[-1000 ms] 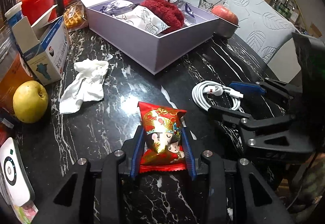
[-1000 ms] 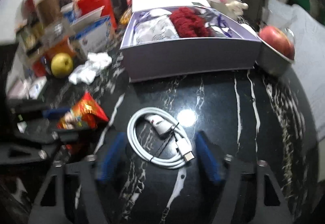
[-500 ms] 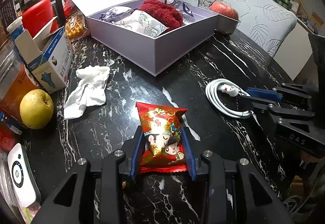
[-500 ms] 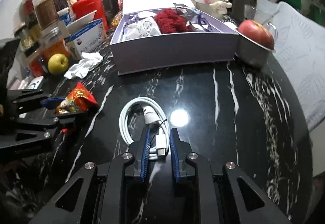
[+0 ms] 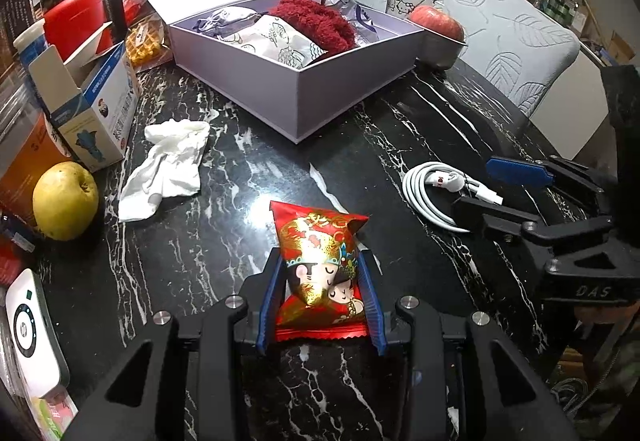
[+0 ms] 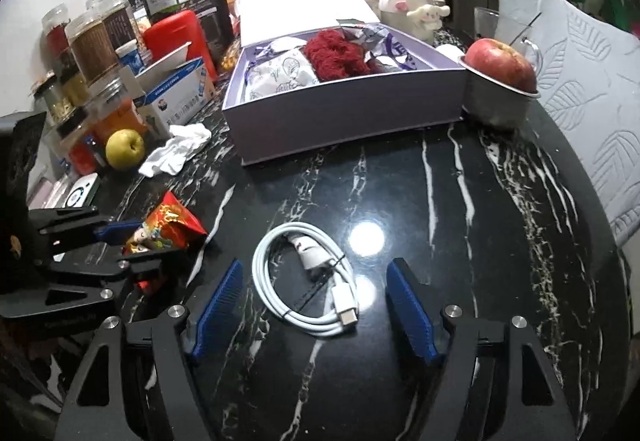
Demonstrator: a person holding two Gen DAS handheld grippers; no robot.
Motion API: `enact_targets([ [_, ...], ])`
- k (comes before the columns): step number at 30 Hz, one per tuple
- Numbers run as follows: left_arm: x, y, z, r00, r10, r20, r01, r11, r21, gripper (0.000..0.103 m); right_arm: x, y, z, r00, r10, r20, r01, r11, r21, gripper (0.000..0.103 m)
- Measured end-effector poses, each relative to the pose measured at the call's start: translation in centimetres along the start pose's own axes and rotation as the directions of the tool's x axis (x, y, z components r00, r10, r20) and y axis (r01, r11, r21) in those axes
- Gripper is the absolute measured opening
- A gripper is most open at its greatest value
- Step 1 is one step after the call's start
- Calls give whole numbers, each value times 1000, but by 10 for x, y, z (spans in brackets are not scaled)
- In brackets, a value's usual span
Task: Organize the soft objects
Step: 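Lift the held packet and cable and carry both over the gift box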
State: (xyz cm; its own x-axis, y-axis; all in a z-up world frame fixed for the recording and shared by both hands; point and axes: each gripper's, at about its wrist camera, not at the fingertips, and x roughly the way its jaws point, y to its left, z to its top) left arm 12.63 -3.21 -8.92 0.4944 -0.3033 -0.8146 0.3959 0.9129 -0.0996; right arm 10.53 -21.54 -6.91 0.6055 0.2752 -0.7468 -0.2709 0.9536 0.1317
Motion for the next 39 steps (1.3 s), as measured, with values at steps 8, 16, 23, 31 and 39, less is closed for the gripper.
enact_targets([
  [8, -2, 6, -1, 1000, 0, 2, 0, 1000, -12, 36, 15, 7, 1, 999, -20, -30, 20, 1000, -17, 85],
  [16, -1, 7, -1, 1000, 6, 10, -6, 1000, -11, 36, 26, 20, -2, 992, -116, -41, 111, 988, -112, 93],
  [23, -1, 7, -2, 1000, 12, 16, -11, 1000, -11, 36, 17, 19, -3, 994, -107, -38, 102, 987, -121, 57],
  [31, -4, 7, -2, 1000, 15, 13, -15, 1000, -18, 36, 14, 15, -4, 997, -69, -30, 67, 995, -76, 56],
  [39, -14, -2, 2, 999, -4, 43, 4, 1000, 1, 36, 1, 13, -4, 999, -49, -10, 49, 998, -48, 56],
])
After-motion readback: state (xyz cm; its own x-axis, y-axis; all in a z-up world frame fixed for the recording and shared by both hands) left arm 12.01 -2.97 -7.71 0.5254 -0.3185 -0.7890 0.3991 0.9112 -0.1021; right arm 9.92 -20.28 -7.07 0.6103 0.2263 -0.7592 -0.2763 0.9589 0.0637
